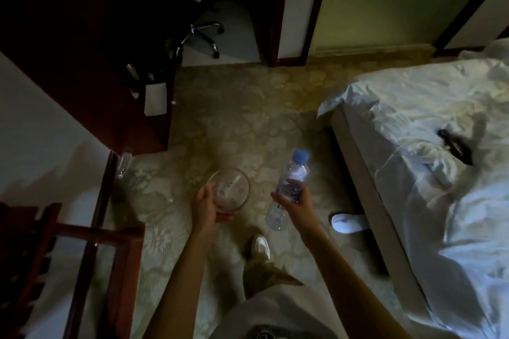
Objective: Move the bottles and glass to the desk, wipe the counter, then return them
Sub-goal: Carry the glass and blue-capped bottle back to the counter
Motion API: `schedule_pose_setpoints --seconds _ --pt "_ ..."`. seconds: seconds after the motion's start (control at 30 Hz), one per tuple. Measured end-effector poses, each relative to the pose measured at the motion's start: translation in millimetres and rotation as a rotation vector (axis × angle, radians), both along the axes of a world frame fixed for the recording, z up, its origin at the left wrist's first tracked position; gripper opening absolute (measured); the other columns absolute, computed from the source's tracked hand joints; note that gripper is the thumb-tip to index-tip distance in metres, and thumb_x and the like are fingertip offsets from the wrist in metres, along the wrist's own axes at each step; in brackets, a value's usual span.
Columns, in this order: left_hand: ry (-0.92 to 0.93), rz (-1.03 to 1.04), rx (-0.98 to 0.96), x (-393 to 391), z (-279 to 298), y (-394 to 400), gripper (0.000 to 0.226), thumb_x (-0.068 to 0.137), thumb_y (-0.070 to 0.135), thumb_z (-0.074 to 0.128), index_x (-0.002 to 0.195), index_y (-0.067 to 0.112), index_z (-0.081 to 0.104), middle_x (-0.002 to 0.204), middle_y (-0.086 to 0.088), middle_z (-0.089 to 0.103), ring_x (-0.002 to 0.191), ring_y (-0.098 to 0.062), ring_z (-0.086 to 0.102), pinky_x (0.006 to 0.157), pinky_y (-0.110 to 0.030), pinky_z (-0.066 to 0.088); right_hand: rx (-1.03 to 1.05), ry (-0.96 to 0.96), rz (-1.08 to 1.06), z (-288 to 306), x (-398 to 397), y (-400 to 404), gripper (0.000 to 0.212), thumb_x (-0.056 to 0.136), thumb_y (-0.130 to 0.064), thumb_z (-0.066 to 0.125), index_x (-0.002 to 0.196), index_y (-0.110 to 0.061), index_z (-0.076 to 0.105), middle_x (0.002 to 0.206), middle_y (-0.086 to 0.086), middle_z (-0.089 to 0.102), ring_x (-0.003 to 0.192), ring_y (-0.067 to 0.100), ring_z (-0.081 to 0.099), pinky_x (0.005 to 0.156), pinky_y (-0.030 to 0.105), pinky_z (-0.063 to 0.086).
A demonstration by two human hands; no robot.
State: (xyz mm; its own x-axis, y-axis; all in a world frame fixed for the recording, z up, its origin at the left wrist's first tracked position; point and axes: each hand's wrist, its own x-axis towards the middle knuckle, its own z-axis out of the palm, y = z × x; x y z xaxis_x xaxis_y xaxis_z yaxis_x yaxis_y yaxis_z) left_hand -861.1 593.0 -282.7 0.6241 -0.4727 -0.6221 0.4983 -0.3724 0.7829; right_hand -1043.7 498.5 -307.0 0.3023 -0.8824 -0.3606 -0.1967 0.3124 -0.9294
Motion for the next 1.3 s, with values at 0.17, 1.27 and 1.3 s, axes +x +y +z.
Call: schedule_pose_setpoints --seconds 0.17,1.27,1.3 --pt "-0.1 0.019 -0.028 102 33 -112 0.037 0.104 0.035 0.039 0.133 0.016 0.052 0.111 -0.018 0.064 0.042 -0.026 0.066 0.041 -0.03 0.055 -0.089 -0.028 0.027 38 117 -140 0.049 0.075 -0.013 0.08 0.114 -0.019 0.051 0.103 -0.001 0.065 0.082 0.0 0.065 0.074 0.02 0.058" --pt "-0.318 0.355 -0.008 765 163 -672 0.022 0.1 0.026 0.049 0.098 0.01 0.064 0.073 -0.021 0.062 0.033 -0.028 0.059 0.029 -0.023 0.043 -0.213 -0.312 0.578 149 862 -760 0.06 0.073 -0.025 0.083 0.123 -0.022 0.05 0.114 0.005 0.066 0.104 0.02 0.067 0.092 0.048 0.055" --pt "-0.344 0.368 -0.029 783 176 -679 0.021 0.1 0.024 0.048 0.097 0.011 0.064 0.078 -0.022 0.062 0.04 -0.031 0.061 0.031 -0.025 0.046 -0.209 -0.324 0.622 159 888 -773 0.062 0.071 -0.029 0.084 0.122 -0.023 0.049 0.115 0.005 0.066 0.105 0.021 0.066 0.092 0.051 0.054"
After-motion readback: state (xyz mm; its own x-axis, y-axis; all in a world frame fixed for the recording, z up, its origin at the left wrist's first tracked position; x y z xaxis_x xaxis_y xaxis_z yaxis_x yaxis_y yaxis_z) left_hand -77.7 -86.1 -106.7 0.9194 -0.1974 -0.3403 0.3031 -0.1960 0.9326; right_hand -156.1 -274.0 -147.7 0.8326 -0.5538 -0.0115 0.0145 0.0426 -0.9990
